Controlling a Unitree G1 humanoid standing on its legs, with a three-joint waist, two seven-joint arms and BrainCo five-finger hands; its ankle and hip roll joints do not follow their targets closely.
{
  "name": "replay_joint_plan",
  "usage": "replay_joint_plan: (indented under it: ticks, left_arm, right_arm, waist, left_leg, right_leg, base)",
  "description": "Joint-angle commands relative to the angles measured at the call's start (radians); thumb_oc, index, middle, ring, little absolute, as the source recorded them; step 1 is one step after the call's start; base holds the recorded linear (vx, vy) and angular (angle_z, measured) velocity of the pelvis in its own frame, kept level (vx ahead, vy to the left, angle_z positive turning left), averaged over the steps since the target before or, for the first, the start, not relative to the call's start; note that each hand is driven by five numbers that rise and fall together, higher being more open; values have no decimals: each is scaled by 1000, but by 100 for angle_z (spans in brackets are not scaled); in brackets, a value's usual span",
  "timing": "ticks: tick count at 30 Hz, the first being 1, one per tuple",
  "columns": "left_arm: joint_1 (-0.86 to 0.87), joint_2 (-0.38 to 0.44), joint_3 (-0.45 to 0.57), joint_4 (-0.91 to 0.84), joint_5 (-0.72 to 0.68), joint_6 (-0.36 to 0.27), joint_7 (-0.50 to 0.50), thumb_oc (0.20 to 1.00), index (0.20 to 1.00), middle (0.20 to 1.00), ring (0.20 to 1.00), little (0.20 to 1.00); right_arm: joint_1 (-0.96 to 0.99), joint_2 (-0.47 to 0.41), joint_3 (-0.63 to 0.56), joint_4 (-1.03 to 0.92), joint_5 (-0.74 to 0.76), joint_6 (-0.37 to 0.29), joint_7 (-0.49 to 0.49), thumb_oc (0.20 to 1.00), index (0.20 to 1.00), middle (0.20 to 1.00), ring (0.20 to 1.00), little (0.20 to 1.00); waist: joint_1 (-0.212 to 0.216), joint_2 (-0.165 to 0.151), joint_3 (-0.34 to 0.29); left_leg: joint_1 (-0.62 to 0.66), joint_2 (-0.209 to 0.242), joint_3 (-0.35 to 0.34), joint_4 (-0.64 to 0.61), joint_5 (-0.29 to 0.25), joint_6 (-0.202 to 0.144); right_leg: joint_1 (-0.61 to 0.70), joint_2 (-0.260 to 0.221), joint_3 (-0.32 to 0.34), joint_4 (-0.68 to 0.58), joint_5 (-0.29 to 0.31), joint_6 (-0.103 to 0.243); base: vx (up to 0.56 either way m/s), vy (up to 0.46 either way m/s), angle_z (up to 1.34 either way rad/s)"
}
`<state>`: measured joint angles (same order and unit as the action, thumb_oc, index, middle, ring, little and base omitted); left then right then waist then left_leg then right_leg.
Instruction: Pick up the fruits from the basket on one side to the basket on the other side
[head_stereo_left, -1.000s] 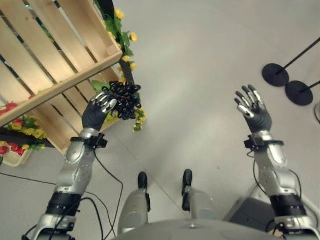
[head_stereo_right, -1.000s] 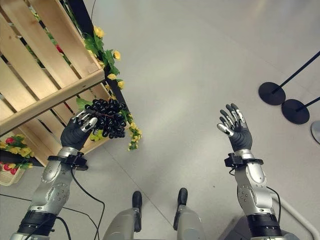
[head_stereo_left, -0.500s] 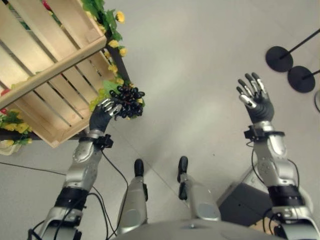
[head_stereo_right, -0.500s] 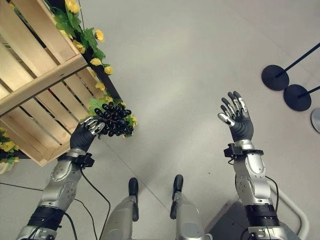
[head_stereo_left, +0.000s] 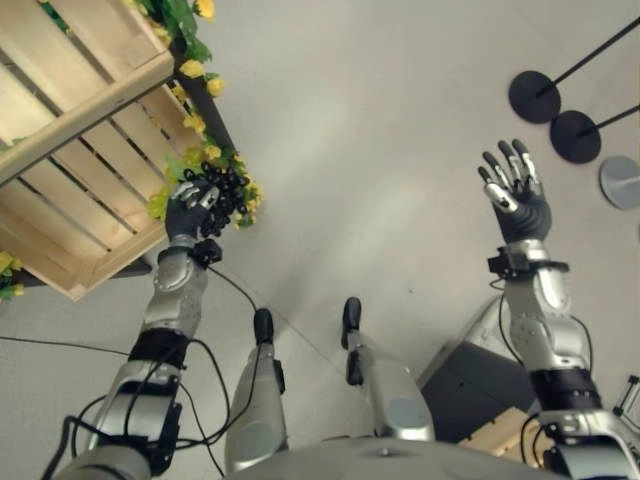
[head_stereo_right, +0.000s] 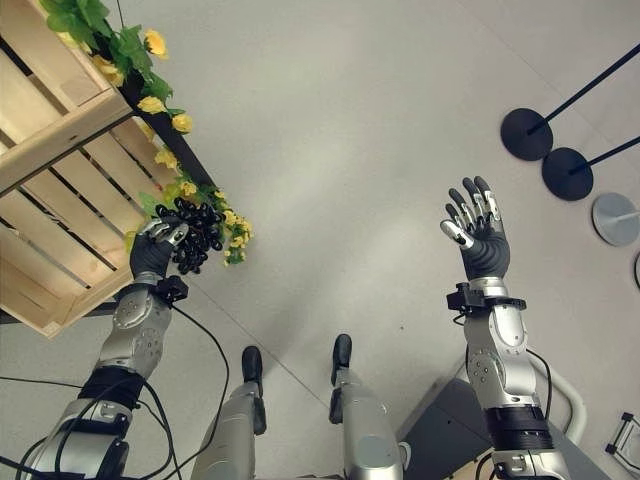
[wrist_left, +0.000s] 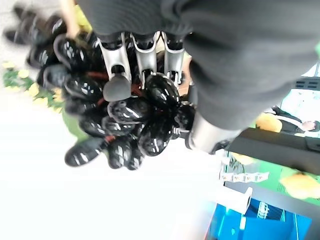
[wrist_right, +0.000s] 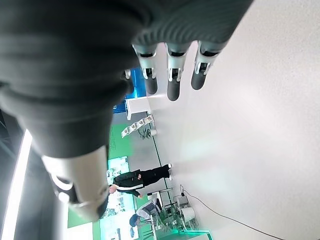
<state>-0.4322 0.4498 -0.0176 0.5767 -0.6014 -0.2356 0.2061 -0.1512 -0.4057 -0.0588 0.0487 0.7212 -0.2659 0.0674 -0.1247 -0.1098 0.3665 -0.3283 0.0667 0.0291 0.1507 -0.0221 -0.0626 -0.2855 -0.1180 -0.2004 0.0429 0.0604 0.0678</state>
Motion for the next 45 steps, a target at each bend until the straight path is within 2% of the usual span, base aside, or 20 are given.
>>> replay_joint_plan:
  ticks: [1,15,21,26,34,45]
  left_arm:
    - [-86,83,52,22,34,-116,42,200,200,200,200,200]
    - [-265,187,62,154,73,-128,158,200,200,200,200,200]
    - [-325,236,74,268,102,-108,208,200,200,200,200,200]
    - [-333,280,102,344,99,-94,220,200,200,200,200,200]
    - [-317,297,127,372,96,-88,221,200,200,200,200,200]
    - [-282,396,173,388,92,-95,221,200,200,200,200,200]
  right_arm:
    - [16,-15,5,-77,39,-84,5,1000,1000,1000,1000,1000]
    - [21,-43,46,-82,56,-95,22,1000,1000,1000,1000,1000]
    - [25,-55,61,-89,61,-100,24,1000,1000,1000,1000,1000]
    - [45,-64,62,-105,70,-105,32,1000,1000,1000,1000,1000]
    - [49,-74,52,-120,81,-113,33,1000,1000,1000,1000,1000]
    - [70,-84,32,-137,88,-118,39,1000,1000,1000,1000,1000]
  waist:
    - [-4,-25,-53]
    - [-28,-46,-58]
    - [-40,-59,-61]
    - [-46,-74,-63]
    - [-42,-91,-54]
    - [-30,-121,-40]
  left_leg:
    - [25,34,4,78,-65,-11]
    - [21,50,11,73,-57,-23]
    - [17,57,15,77,-55,-25]
    - [15,66,17,79,-55,-27]
    - [-3,74,6,87,-51,-32]
    - [-35,89,-11,102,-48,-36]
  right_leg:
    - [-32,-19,35,142,-101,64]
    - [-52,-1,50,151,-101,63]
    - [-61,5,50,151,-97,64]
    - [-65,13,52,152,-98,64]
    - [-73,21,47,156,-101,60]
    - [-85,35,35,149,-96,61]
  base:
    - [7,1,-3]
    - [1,-5,-5]
    - [0,0,0]
    - [3,-8,-1]
    - [3,-21,-2]
    - [4,-12,-1]
